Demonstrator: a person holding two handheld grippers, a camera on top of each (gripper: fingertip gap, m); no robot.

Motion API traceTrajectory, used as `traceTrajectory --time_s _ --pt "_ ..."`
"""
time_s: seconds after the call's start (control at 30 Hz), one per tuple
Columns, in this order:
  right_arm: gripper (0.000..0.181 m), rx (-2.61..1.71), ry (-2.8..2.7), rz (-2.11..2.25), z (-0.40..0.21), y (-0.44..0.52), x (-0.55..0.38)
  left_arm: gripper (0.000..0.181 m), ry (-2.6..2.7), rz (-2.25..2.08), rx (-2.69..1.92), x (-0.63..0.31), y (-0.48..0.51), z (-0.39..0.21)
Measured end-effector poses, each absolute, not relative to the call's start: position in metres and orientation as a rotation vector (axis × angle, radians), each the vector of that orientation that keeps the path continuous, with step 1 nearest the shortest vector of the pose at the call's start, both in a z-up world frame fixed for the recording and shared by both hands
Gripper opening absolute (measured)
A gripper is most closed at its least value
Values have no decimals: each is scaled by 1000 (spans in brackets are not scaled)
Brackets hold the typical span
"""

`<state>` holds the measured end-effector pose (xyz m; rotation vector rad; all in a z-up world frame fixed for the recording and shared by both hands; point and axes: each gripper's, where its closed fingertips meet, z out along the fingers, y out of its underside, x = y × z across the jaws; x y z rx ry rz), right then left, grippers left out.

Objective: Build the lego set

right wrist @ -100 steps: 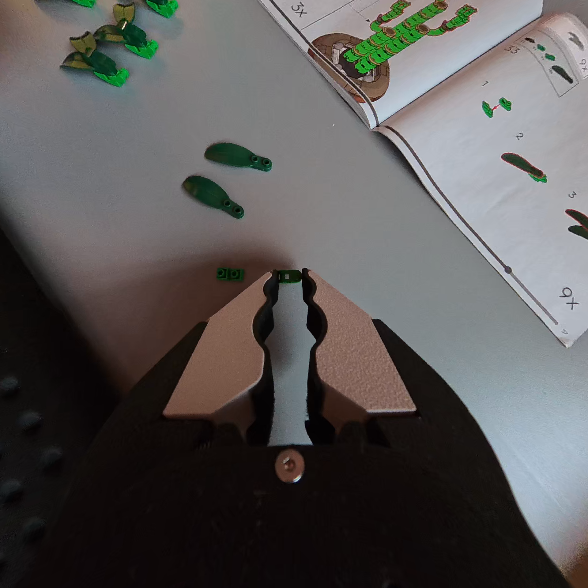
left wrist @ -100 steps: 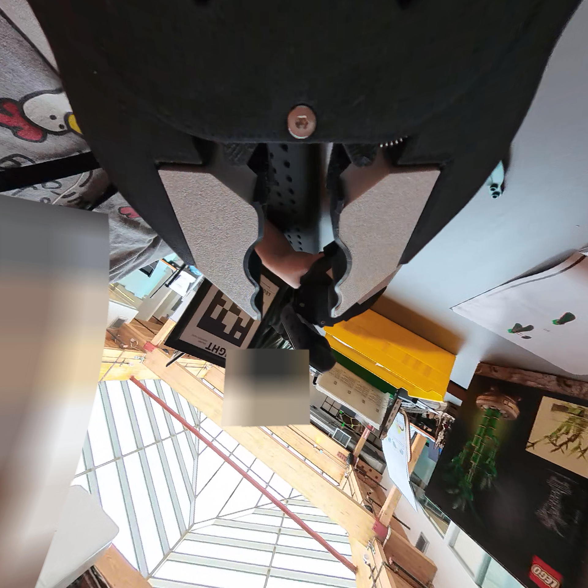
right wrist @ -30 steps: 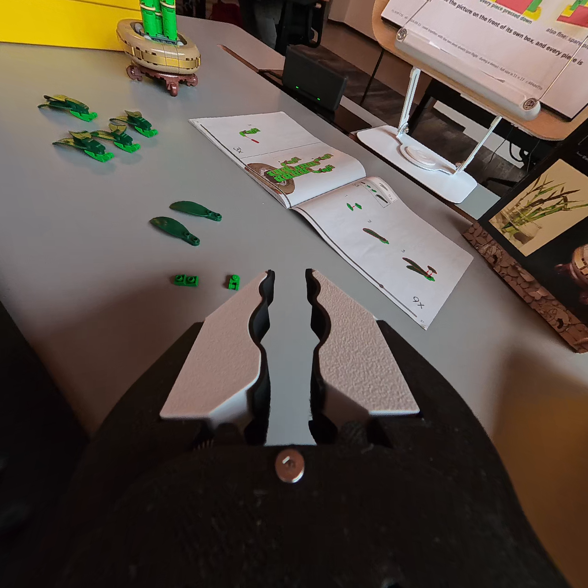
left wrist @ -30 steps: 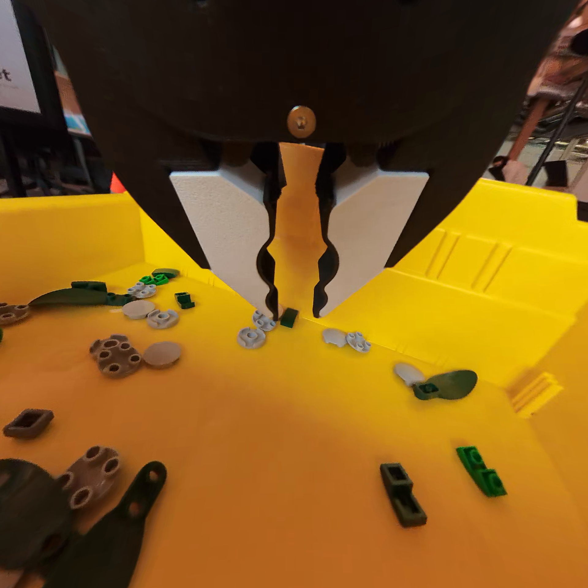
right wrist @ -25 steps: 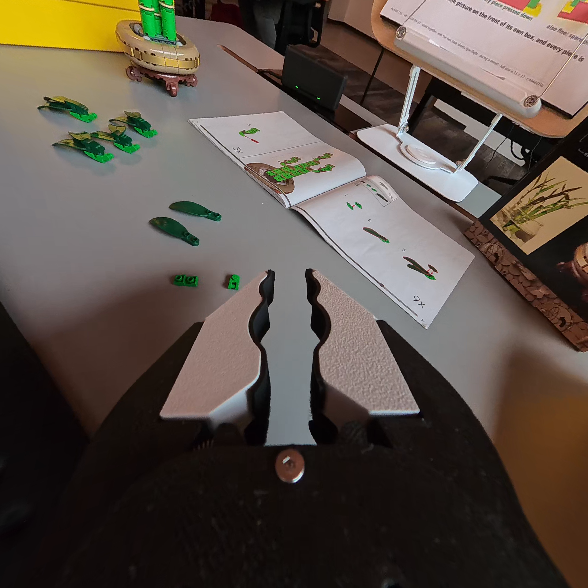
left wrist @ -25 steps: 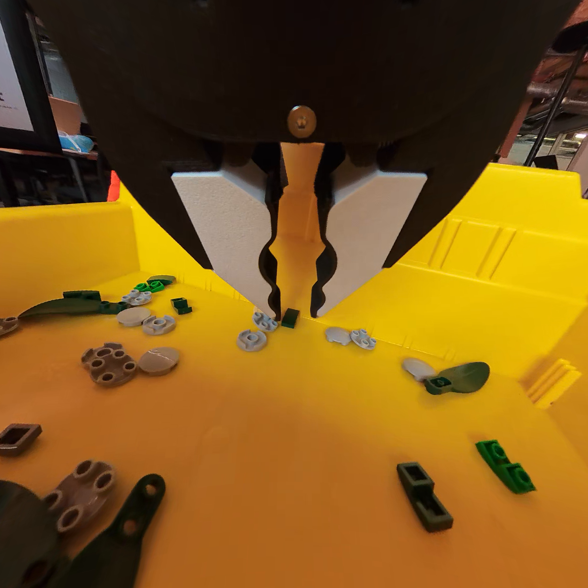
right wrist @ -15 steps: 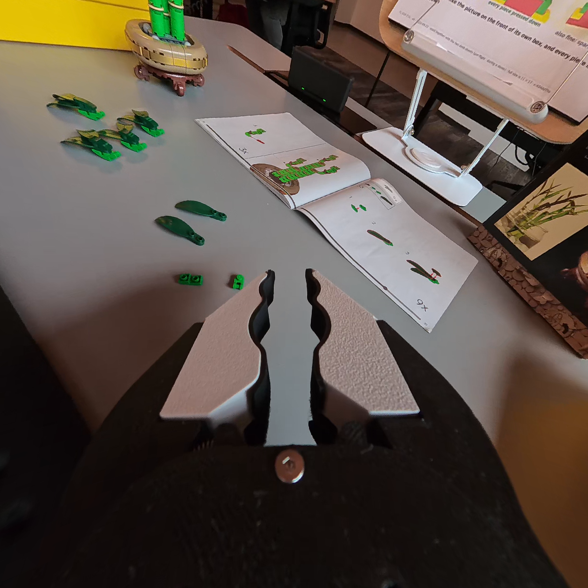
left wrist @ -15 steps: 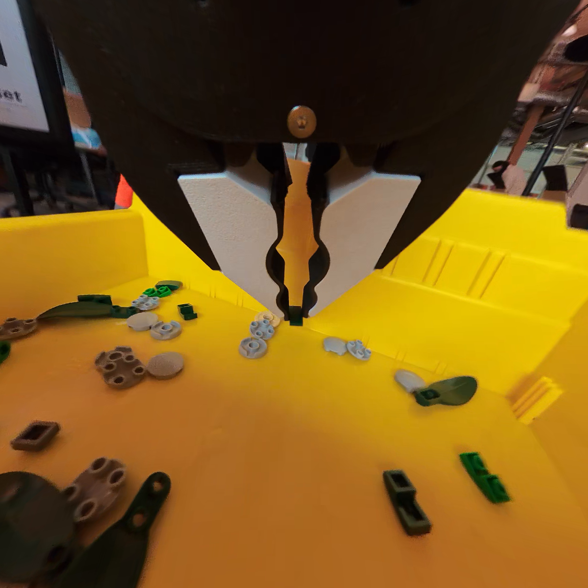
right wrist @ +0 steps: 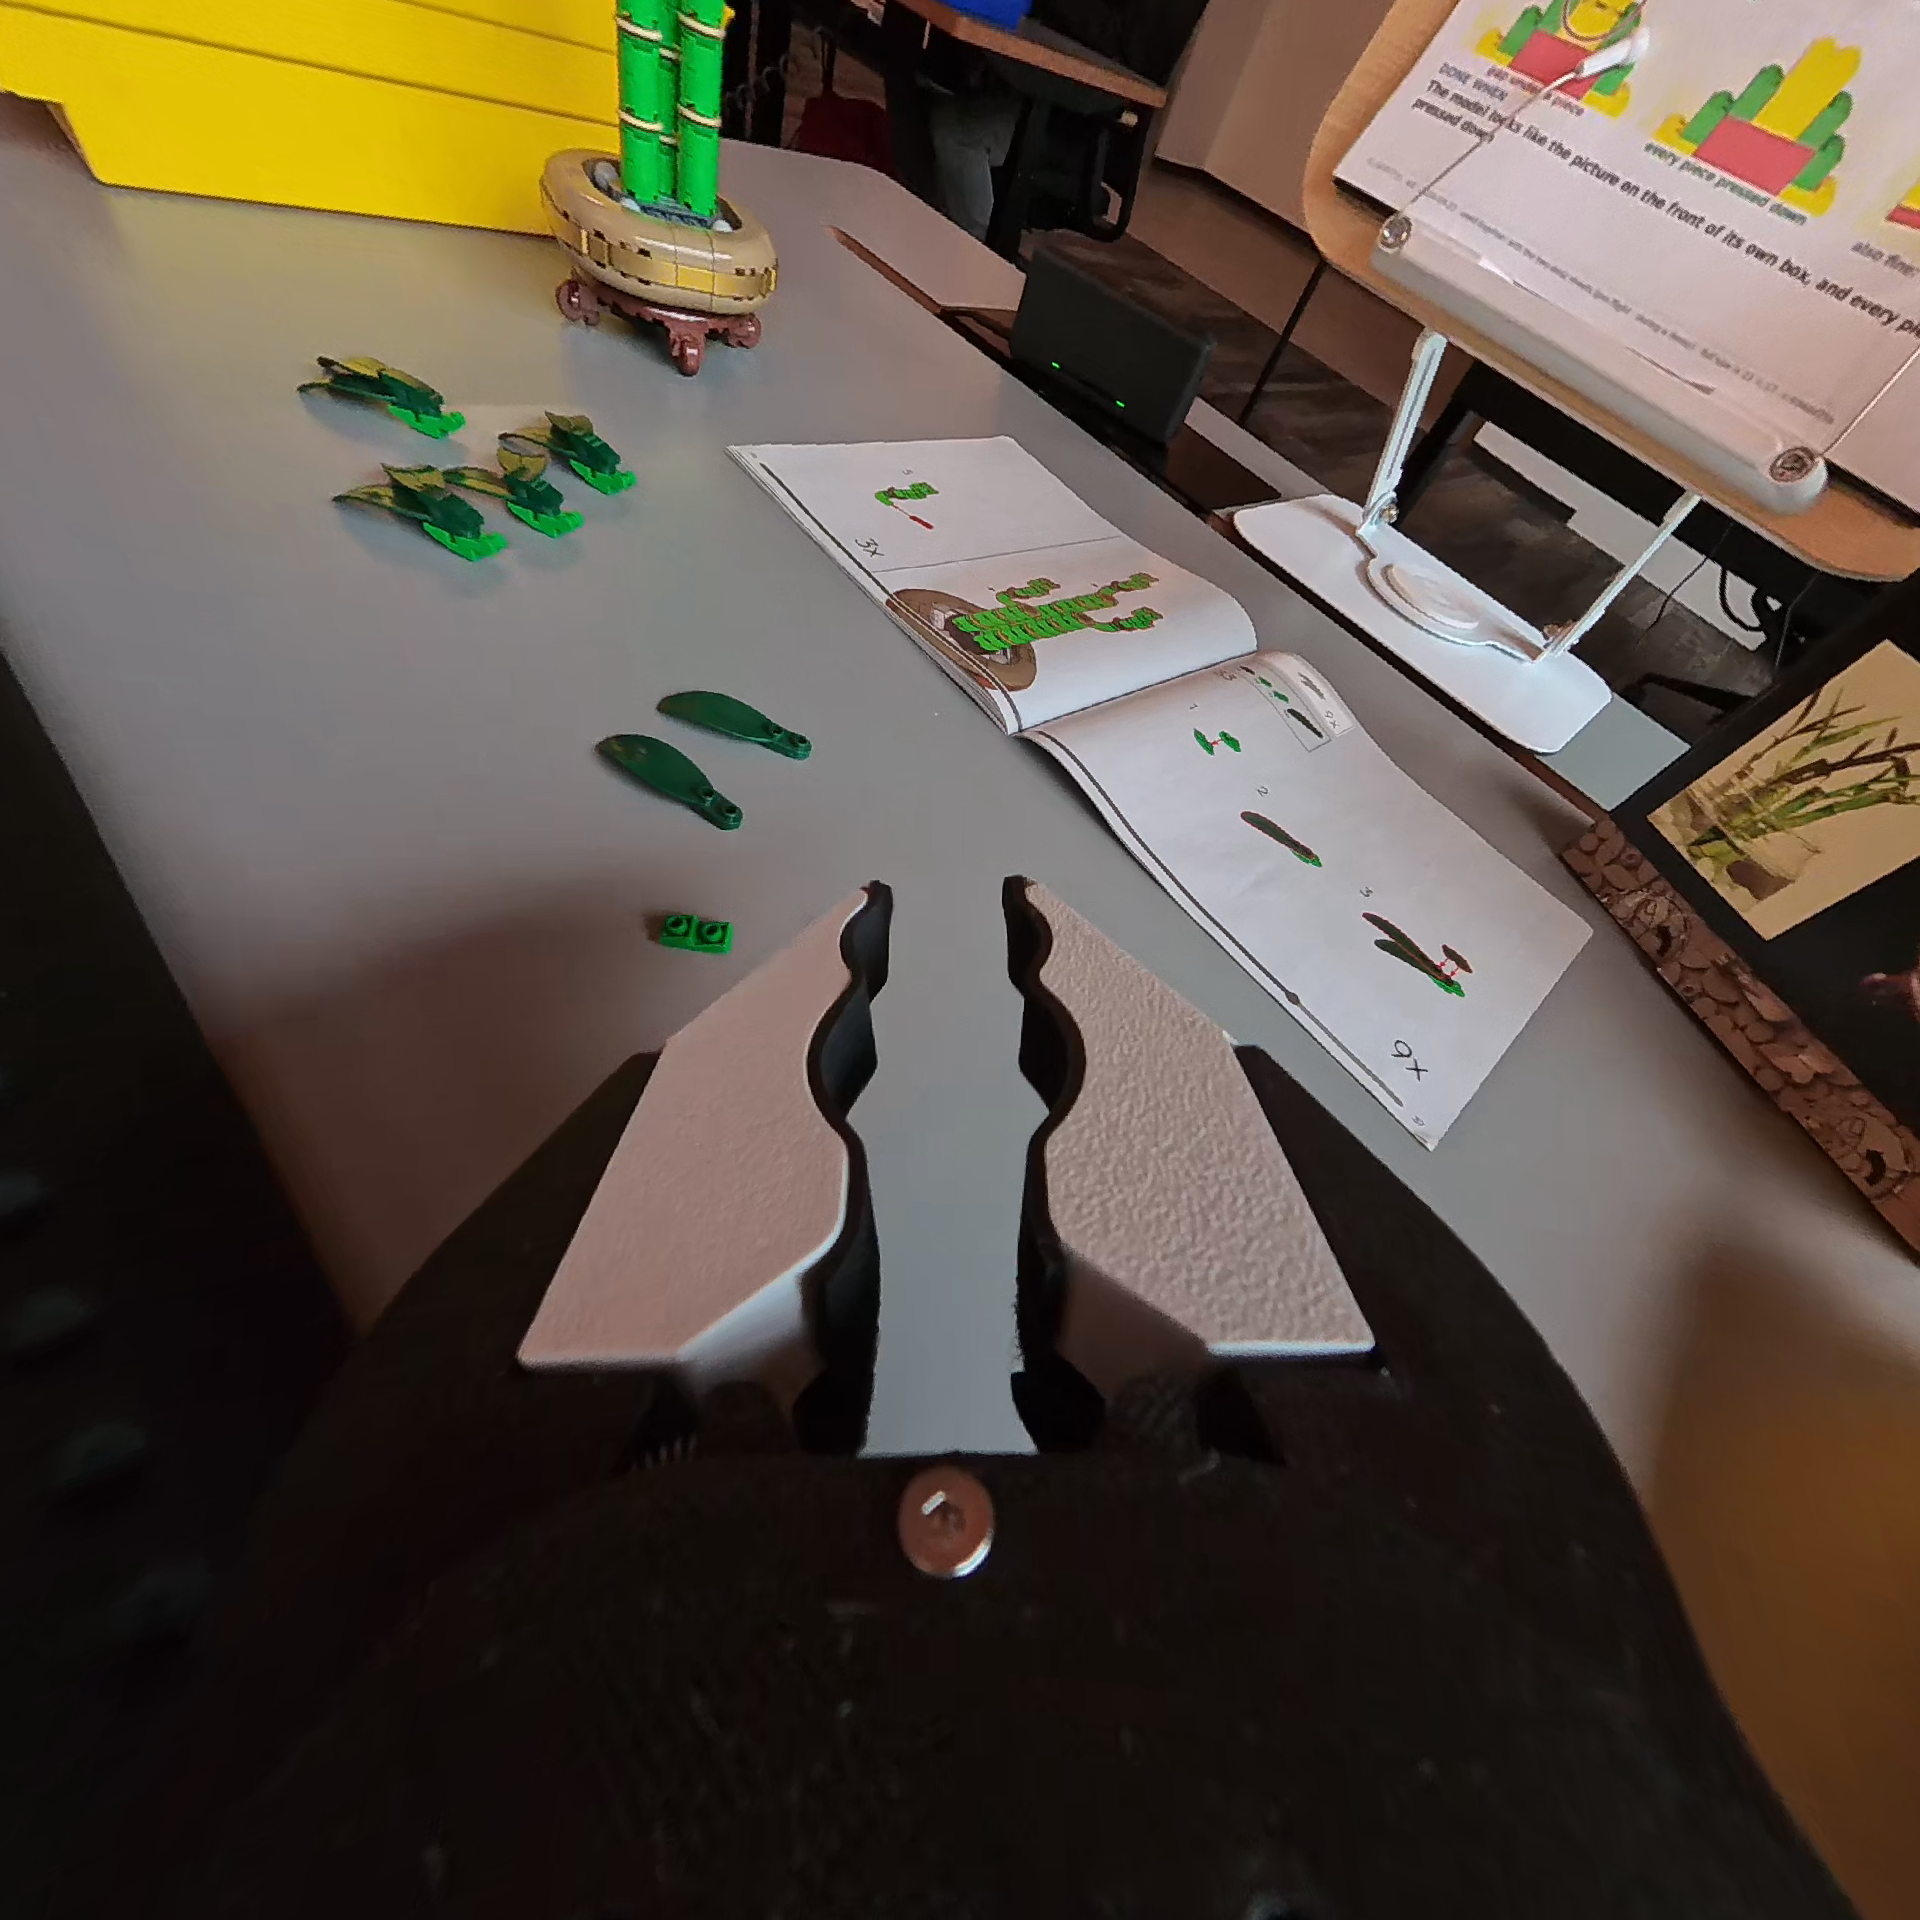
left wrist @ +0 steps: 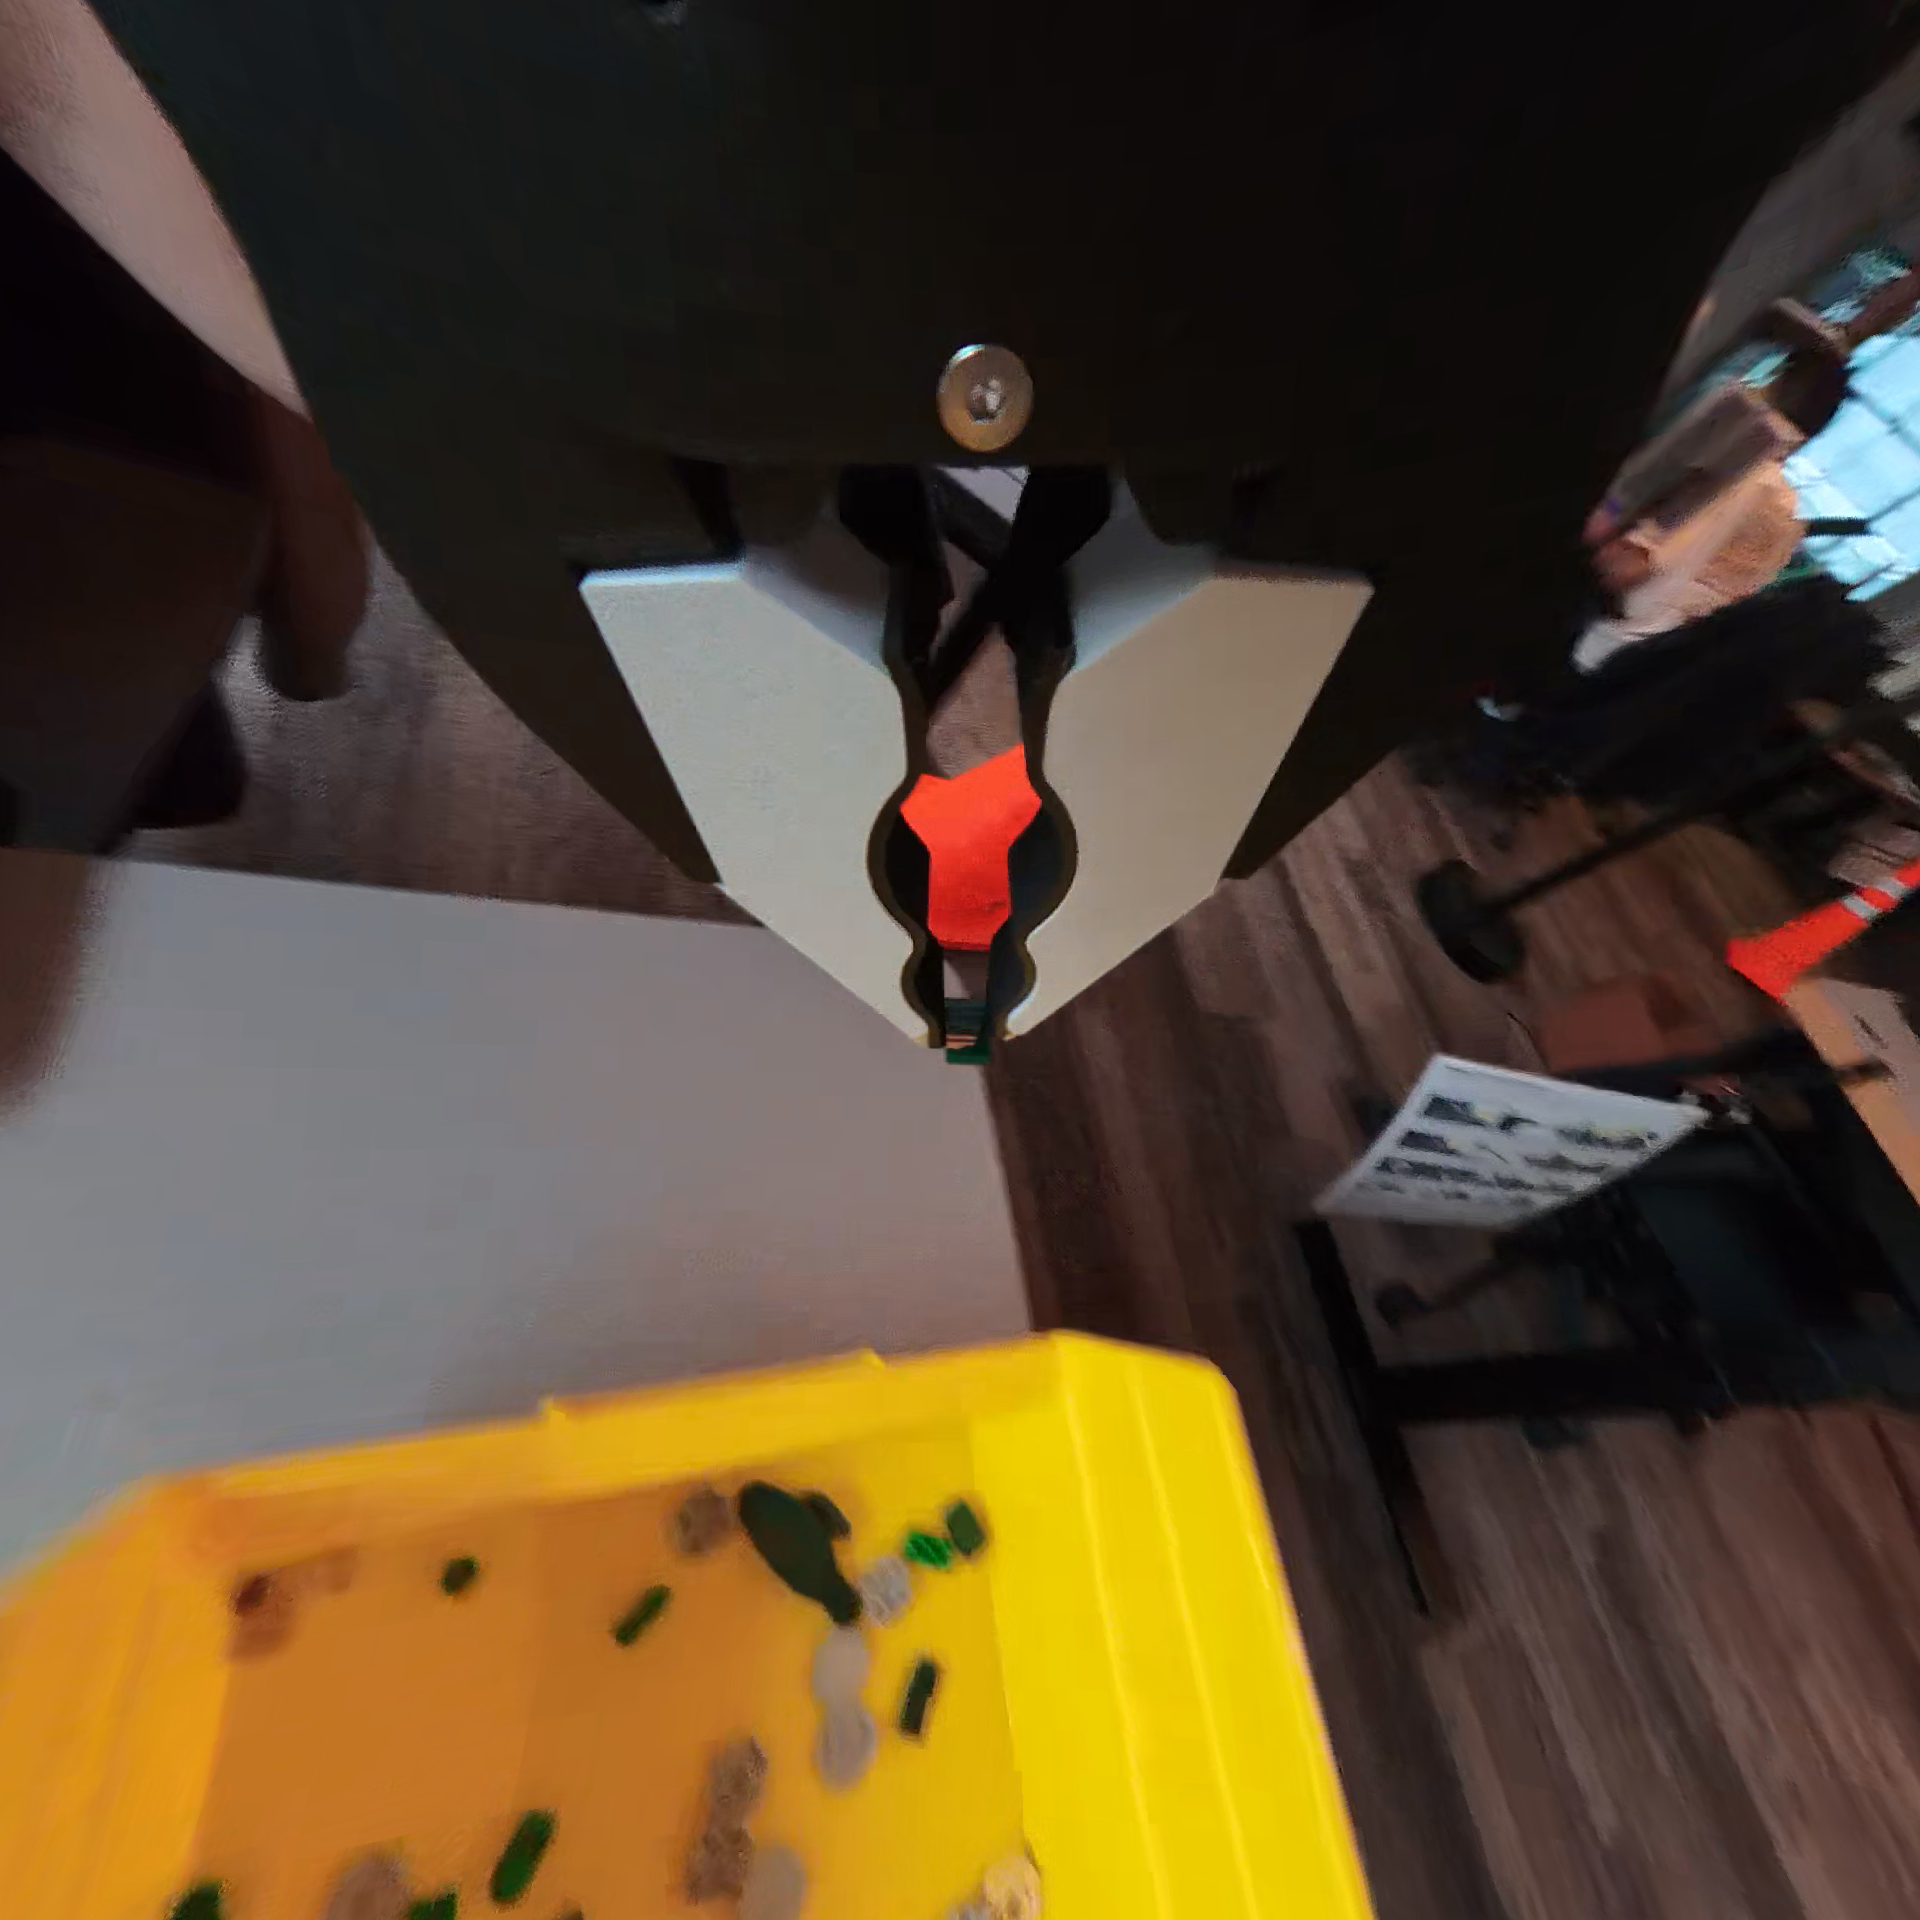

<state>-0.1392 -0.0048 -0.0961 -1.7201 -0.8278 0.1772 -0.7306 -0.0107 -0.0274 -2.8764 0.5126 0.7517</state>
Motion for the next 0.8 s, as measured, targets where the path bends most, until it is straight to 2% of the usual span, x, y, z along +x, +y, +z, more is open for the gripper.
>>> traceTrajectory --time_s 0.17,0.4,0.53,0.67,0.8 --pt "21 -1689 -849 187 -92 -10 -144 6 692 545 -2834 -635 -47 -54" --pt "21 -1716 -782 175 -90 -7 -132 6 1661 36 -2504 -387 -31 -111" --pt "21 -1703 -743 183 -85 -6 -126 6 1723 -294 -2505 -285 -27 -119" --pt "21 -1700 -728 199 -83 -6 -124 6 1772 -370 -2597 -238 -30 -136" --pt "21 -1701 -758 194 -85 -6 -126 6 1871 -266 -2554 -222 -35 -155"
